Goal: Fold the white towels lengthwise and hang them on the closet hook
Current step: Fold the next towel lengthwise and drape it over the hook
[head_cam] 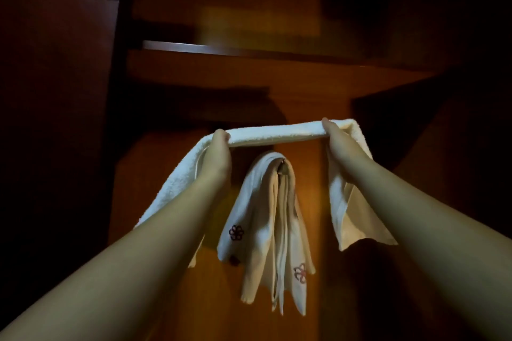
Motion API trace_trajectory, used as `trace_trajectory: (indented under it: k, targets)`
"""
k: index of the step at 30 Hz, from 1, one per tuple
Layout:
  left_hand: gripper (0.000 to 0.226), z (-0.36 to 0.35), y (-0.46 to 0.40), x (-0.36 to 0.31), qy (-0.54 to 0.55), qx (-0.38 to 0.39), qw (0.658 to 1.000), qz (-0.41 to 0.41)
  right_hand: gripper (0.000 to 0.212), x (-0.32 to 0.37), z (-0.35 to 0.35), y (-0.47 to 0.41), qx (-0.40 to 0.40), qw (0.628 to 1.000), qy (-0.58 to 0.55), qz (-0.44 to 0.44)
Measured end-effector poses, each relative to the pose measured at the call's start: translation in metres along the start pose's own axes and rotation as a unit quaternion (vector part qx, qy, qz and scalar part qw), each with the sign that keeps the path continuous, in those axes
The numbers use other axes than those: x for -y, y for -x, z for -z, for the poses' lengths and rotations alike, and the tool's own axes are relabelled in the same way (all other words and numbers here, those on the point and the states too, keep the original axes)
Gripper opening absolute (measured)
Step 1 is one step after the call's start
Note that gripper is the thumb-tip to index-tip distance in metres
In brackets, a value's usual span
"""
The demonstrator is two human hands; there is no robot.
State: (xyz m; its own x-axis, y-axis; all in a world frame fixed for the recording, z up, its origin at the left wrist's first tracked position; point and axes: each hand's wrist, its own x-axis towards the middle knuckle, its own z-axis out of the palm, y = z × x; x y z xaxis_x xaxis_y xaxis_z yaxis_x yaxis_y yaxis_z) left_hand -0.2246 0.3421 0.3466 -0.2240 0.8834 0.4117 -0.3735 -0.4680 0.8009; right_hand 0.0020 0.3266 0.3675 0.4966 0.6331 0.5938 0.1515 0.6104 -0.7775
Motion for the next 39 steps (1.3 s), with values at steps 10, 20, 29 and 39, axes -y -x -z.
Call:
trace_trajectory:
  k: [10,20,29,39]
  targets:
    - [0.040,-0.031,-0.104,0.050,-0.061,0.030,0.997,0.044,0.041,-0.063,-0.029,-0.104,0.080,0.995,0.032,-0.041]
    - [0.040,-0.029,-0.182,0.110,-0.078,0.020,0.997,-0.016,0.094,-0.152,-0.059,-0.152,0.098,0.988,0.045,-0.109]
    - [0.066,-0.021,-0.162,0.164,0.029,0.133,0.990,0.046,0.077,-0.202,-0.062,-0.134,0.151,0.966,-0.131,-0.163]
    - [0.071,-0.005,-0.177,0.148,-0.004,-0.045,0.999,0.021,0.043,-0.169,-0.085,-0.149,0.060,0.968,-0.173,-0.169]
